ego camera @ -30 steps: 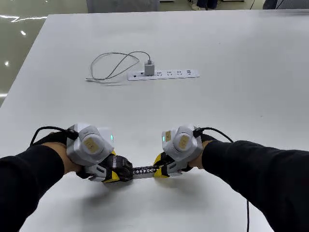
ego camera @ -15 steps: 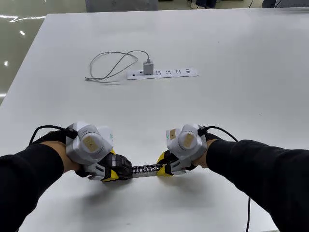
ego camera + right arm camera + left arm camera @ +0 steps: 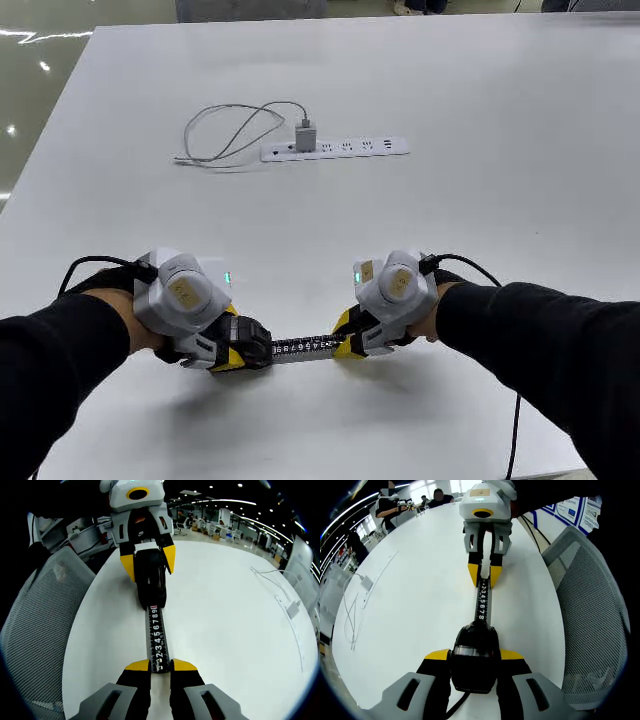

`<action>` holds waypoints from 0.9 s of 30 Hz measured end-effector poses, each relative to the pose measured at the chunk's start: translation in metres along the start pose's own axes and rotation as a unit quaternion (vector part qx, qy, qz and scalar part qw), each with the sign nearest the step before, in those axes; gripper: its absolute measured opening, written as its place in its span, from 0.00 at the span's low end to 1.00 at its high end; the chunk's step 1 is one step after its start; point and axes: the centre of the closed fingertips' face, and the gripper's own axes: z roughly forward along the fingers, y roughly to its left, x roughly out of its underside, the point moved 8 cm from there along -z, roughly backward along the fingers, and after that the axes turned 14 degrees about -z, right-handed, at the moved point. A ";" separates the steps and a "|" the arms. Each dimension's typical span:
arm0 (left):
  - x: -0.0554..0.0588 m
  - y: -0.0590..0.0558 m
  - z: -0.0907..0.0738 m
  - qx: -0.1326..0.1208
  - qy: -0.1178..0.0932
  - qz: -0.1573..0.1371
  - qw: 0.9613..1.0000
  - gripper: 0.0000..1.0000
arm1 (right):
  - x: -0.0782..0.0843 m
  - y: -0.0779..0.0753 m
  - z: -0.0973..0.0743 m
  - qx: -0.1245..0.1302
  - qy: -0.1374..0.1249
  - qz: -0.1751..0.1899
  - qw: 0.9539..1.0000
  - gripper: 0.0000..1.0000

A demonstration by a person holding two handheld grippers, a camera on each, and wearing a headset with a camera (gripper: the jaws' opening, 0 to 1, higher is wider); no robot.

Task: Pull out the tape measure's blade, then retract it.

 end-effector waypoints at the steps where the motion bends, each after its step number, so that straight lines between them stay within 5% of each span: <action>1: 0.000 0.000 0.000 0.000 0.000 0.000 1.000 0.30 | 0.000 0.000 0.000 0.000 0.001 0.000 1.000 0.10; 27: -0.001 0.000 0.000 -0.001 0.002 0.001 1.000 0.30 | 0.019 0.004 -0.016 0.002 0.008 0.007 1.000 0.10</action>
